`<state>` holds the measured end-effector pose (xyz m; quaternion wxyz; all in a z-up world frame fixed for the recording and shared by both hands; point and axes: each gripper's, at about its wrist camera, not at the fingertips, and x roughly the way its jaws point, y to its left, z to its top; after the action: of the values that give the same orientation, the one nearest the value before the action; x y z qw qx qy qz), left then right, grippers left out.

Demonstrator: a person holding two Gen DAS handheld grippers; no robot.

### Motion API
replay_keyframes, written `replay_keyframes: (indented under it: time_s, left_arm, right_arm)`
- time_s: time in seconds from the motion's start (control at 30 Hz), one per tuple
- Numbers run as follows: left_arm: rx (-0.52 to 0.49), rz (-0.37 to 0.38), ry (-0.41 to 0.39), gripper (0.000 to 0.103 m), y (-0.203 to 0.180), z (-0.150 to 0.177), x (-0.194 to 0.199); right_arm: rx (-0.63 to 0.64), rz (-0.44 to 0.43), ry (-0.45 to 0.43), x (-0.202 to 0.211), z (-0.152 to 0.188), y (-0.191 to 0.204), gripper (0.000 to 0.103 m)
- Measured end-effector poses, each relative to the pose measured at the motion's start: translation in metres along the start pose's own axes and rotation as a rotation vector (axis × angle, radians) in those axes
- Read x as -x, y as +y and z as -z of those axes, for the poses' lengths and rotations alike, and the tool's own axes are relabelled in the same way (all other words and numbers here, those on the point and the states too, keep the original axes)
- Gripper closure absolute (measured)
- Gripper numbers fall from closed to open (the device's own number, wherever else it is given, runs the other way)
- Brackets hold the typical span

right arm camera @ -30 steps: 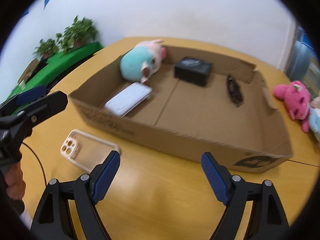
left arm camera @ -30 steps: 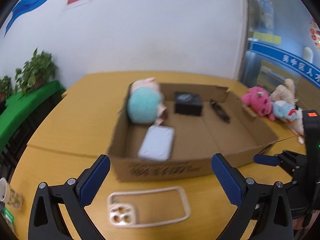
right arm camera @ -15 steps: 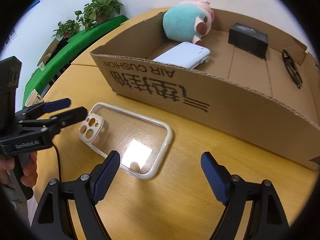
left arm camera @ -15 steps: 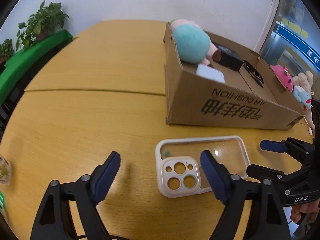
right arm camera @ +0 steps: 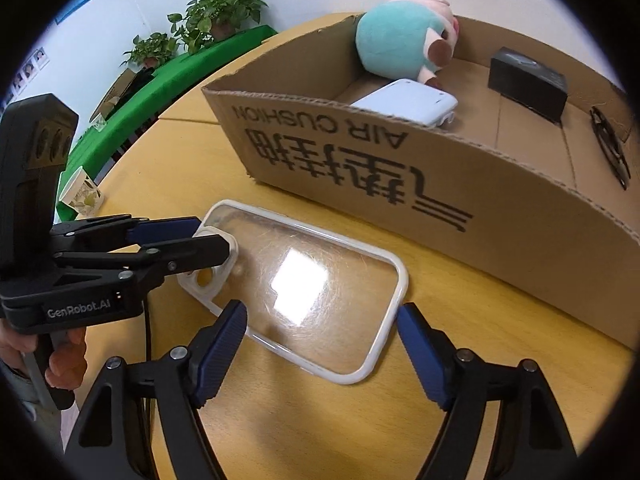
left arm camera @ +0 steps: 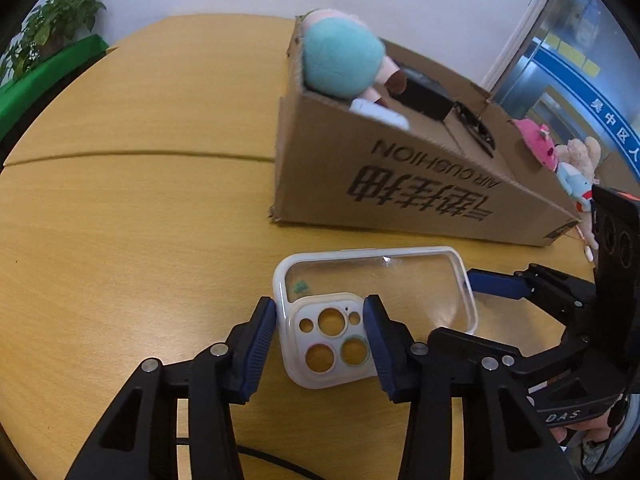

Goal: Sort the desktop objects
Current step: 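Close the left gripper on the phone case frame and lift it, then carry the phone case with the left gripper into the box and release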

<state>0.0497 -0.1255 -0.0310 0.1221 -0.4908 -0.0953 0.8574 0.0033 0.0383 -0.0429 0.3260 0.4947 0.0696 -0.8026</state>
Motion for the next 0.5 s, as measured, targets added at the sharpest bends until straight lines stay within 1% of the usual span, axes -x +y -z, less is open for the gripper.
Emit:
replay_keyframes:
  time_s: [0.07, 0.17, 0.3, 0.4, 0.5]
  left_arm:
    - [0.008, 0.040, -0.022, 0.060, -0.006, -0.004, 0.006]
    - [-0.017, 0.080, -0.048, 0.060, -0.023, -0.012, 0.015]
    - [-0.085, 0.088, -0.102, 0.060, -0.057, -0.024, 0.032]
    - [-0.122, 0.091, -0.152, 0.060, -0.081, -0.037, 0.043]
    - [-0.141, 0.100, -0.181, 0.060, -0.099, -0.049, 0.053]
  right_arm:
    - [-0.023, -0.004, -0.038, 0.012, 0.001, -0.009, 0.025]
    - [-0.034, 0.003, -0.108, 0.034, 0.003, -0.021, 0.025]
    - [-0.027, 0.062, -0.234, 0.078, 0.004, -0.030, 0.024]
    - [-0.028, 0.102, -0.312, 0.105, 0.002, -0.035, 0.024]
    - [-0.027, 0.129, -0.370, 0.125, 0.000, -0.043, 0.024]
